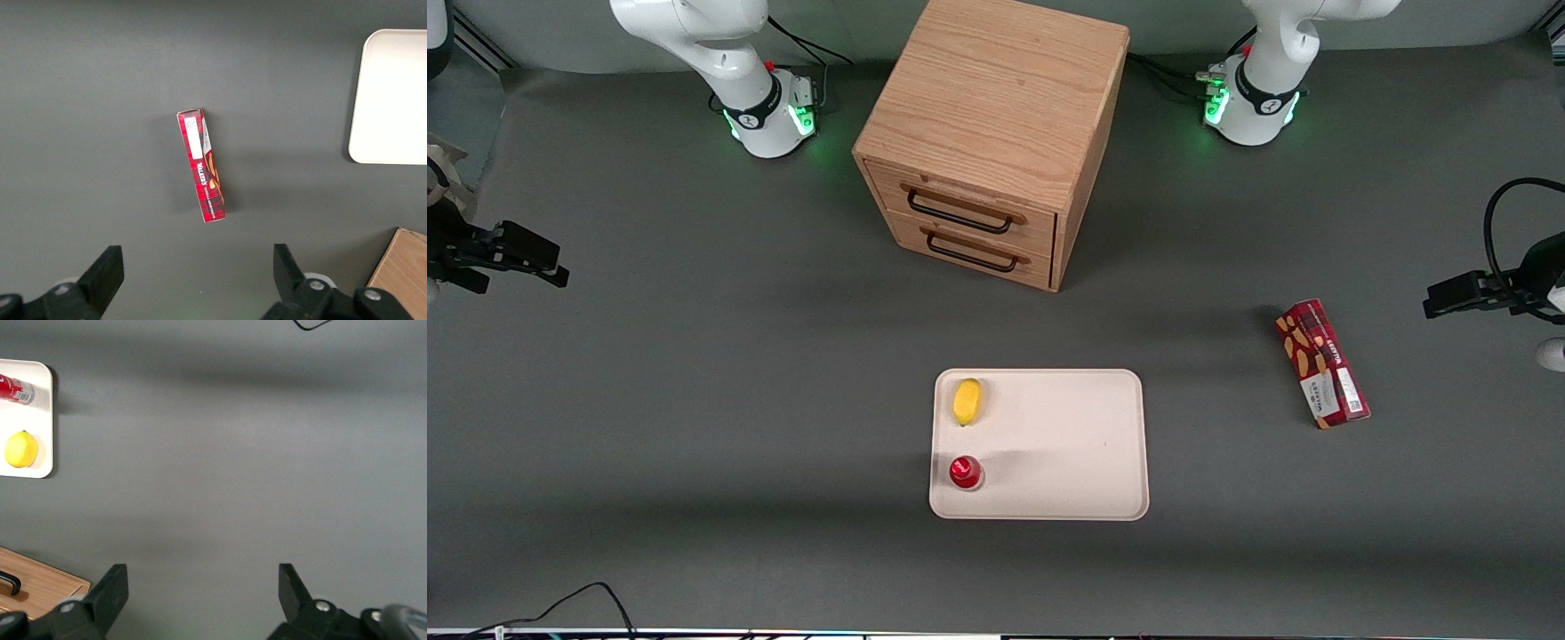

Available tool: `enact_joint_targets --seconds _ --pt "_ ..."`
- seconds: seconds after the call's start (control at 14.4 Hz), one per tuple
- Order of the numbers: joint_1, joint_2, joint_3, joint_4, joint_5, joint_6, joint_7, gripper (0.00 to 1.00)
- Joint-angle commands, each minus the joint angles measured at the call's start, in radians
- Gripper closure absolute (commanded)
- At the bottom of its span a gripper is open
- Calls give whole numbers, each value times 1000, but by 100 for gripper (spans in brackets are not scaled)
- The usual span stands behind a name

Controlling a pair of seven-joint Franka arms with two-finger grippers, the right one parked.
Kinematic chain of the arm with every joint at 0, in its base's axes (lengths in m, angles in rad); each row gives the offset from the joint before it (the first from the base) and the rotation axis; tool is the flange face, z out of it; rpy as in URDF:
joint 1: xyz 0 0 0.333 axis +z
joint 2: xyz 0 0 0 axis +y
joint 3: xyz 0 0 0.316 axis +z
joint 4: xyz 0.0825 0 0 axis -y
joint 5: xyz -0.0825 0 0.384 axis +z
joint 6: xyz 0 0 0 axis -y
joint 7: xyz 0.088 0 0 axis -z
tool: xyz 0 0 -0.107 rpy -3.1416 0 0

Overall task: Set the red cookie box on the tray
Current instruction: 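Lower the open left gripper over the red plaid cookie box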

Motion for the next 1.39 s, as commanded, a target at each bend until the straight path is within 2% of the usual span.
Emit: enact_joint_targets --seconds 0.0,0.35,0.62,1.04,1.32 --pt "7 16 -12 40 17 -28 -6 0" --pt "-4 21 -11 36 20 -58 -1 0" --pt "-7 22 -11 -74 9 -43 -18 0" --pt "-10 29 -11 -335 -5 243 -79 0" --pt "-6 27 -8 -556 -8 544 -79 0"
